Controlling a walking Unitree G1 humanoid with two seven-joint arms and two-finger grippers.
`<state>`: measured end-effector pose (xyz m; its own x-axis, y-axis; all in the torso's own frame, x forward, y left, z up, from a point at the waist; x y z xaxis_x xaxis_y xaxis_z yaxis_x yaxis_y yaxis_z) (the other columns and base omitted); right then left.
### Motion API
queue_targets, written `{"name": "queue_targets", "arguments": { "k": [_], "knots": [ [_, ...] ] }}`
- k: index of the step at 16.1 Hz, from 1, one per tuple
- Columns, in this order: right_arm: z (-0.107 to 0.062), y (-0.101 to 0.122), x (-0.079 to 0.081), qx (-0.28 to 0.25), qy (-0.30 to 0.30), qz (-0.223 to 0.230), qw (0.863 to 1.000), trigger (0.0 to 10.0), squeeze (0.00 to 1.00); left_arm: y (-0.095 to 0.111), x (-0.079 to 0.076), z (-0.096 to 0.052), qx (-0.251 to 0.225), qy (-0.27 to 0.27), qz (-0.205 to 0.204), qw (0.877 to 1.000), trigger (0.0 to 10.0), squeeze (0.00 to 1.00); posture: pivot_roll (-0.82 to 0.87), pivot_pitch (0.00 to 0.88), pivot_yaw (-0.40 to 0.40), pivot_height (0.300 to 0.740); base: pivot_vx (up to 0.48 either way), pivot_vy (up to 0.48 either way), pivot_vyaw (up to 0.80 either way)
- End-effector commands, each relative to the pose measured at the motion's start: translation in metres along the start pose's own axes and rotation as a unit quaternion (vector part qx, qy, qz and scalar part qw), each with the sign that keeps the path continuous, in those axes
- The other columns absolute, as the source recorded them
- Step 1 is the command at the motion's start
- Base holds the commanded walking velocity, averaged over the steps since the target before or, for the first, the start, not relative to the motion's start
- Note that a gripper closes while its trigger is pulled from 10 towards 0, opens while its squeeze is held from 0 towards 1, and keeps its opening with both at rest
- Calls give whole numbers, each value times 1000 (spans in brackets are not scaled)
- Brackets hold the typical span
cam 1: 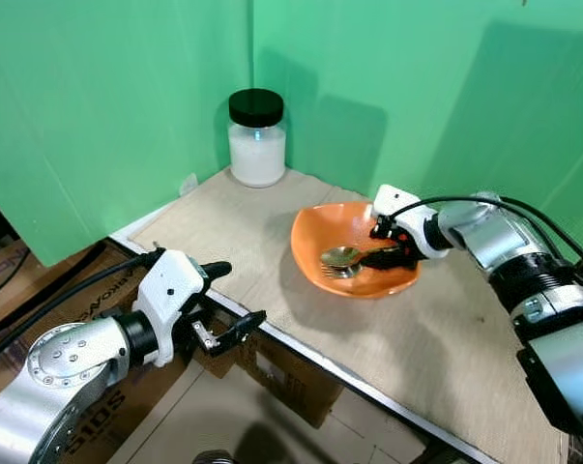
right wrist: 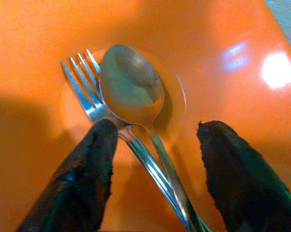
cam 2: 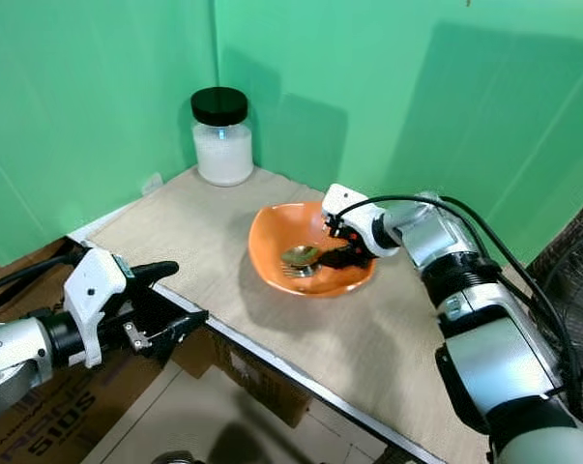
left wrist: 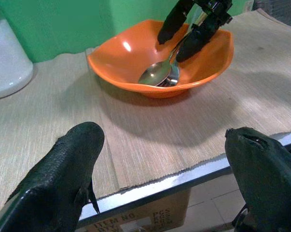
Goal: Setting the table
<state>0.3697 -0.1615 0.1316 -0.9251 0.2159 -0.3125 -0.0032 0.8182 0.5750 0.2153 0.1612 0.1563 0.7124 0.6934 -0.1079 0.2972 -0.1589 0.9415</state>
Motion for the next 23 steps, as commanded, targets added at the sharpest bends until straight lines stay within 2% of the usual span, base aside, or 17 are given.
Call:
{"name": "queue_targets", "arguments": {
  "k": [1,11,19,23],
  "knots": [
    [-3,2,-4,-5,-4,9,1000,0,0,-1,-2,1,2,-6,-1,1000,10000,0,135,0,-57,740,0,0,0],
    [0,-4,-2,23,-5,3,1000,0,0,-4,-2,-1,7,-7,-3,1000,10000,0,140,0,-56,740,0,0,0],
    [-1,-2,-3,23,-6,-8,1000,0,0,-2,-1,-2,7,-6,1,1000,10000,0,141,0,-54,740,0,0,0],
    [-5,3,-7,2,-25,-2,1000,0,0,-1,-1,-2,5,-4,4,1000,10000,0,141,0,-54,740,0,0,0]
  ]
}}
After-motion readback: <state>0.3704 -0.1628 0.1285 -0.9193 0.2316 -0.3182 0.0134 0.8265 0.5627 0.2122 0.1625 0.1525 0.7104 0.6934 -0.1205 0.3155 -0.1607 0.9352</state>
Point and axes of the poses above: a point about 5 cm out from each wrist's last joint towards the gripper, its own z axis pointing out of the wrist towards the gripper, its own y axis along the axis of the wrist's last joint, x = y × z, the point moved 1 cm from there along z, pointing out of the wrist towards the gripper, and after that the axes turned 14 degrees about -z, right-handed, at the moved point
